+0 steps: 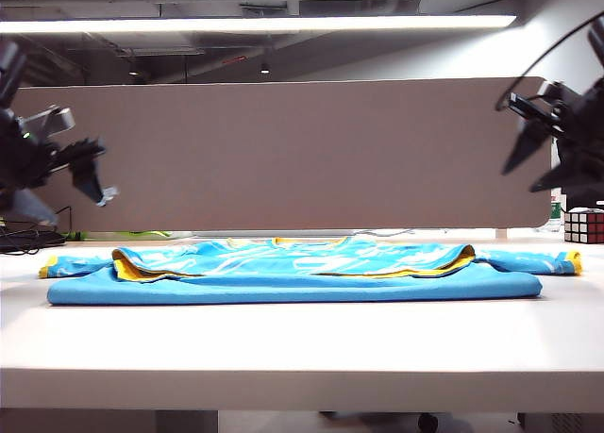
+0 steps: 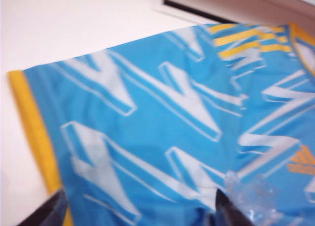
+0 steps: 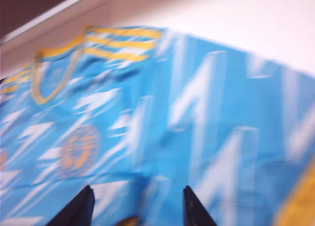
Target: Fold the bottom side of the soccer jersey horizontally towards the center, about one-third of the way, then fold the sleeve back towards the center, creating a straight line along the edge of the the soccer jersey, and finally fold the bottom of the soccer jersey up towards the top, creating a neat rectangle.
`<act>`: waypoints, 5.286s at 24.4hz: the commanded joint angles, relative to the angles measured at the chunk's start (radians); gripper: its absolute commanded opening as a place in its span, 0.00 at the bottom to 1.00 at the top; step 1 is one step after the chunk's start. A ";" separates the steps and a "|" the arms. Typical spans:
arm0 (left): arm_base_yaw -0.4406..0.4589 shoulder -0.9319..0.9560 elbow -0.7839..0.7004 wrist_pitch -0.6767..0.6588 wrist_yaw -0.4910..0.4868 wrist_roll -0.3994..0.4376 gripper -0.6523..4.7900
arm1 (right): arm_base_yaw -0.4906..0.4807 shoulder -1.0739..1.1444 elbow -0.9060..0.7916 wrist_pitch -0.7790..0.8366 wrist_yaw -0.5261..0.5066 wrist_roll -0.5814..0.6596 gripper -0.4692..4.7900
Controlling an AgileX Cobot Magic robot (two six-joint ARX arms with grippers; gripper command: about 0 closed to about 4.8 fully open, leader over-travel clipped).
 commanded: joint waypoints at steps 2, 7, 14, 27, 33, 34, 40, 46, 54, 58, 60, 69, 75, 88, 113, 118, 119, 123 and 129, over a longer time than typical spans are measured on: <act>0.029 0.050 0.039 -0.018 0.019 0.000 0.84 | -0.047 0.011 0.005 -0.019 0.054 -0.046 0.57; 0.035 0.113 0.085 -0.018 0.031 -0.001 0.87 | -0.086 0.051 0.005 -0.024 0.082 -0.070 0.58; 0.030 0.212 0.145 -0.044 0.030 -0.004 0.86 | -0.103 0.173 0.005 -0.035 0.034 -0.073 0.62; 0.001 0.312 0.150 -0.024 0.104 -0.007 0.41 | -0.033 0.240 0.004 -0.022 0.039 -0.070 0.56; -0.005 0.311 0.150 0.056 0.114 -0.007 0.11 | -0.011 0.239 0.005 -0.008 0.079 -0.073 0.08; -0.005 0.309 0.150 0.090 0.115 -0.007 0.11 | -0.012 0.237 0.005 0.011 0.079 -0.073 0.08; -0.006 0.266 0.150 0.226 0.186 -0.008 0.11 | -0.010 0.186 0.005 0.063 0.048 -0.072 0.08; -0.074 0.164 0.150 0.241 0.253 -0.003 0.11 | 0.064 0.096 0.005 0.069 -0.039 -0.069 0.08; -0.263 0.132 0.151 0.031 0.294 0.121 0.11 | 0.339 0.074 0.003 -0.019 -0.044 -0.127 0.08; -0.306 0.132 0.151 -0.213 0.216 0.346 0.64 | 0.433 0.073 0.003 -0.110 0.047 -0.230 0.44; -0.283 0.124 0.151 -0.230 0.225 0.344 0.91 | 0.426 0.068 0.004 -0.115 0.046 -0.204 0.60; -0.089 -0.076 0.151 -0.476 0.235 0.255 0.90 | 0.260 -0.120 0.002 -0.330 0.039 -0.196 0.59; -0.010 -0.095 0.132 -0.758 0.267 0.243 0.90 | 0.187 -0.150 -0.033 -0.469 -0.031 -0.175 0.59; -0.028 -0.093 -0.055 -0.701 0.268 0.239 0.90 | 0.149 -0.134 -0.269 -0.406 -0.010 -0.151 0.59; -0.116 -0.151 -0.116 -0.864 0.309 0.318 0.11 | 0.158 -0.293 -0.412 -0.464 -0.079 -0.260 0.08; -0.135 -0.478 -0.281 -1.010 0.239 0.315 0.11 | 0.175 -0.634 -0.558 -0.601 -0.090 -0.249 0.08; -0.142 -0.520 -0.294 -1.038 0.224 0.315 0.11 | 0.178 -0.677 -0.567 -0.635 -0.090 -0.249 0.08; -0.158 -0.727 -0.323 -1.174 0.214 0.335 0.11 | 0.196 -0.909 -0.581 -0.777 -0.085 -0.240 0.08; -0.151 -0.767 -0.304 -0.936 0.207 0.254 0.11 | 0.195 -0.915 -0.580 -0.599 -0.072 -0.124 0.08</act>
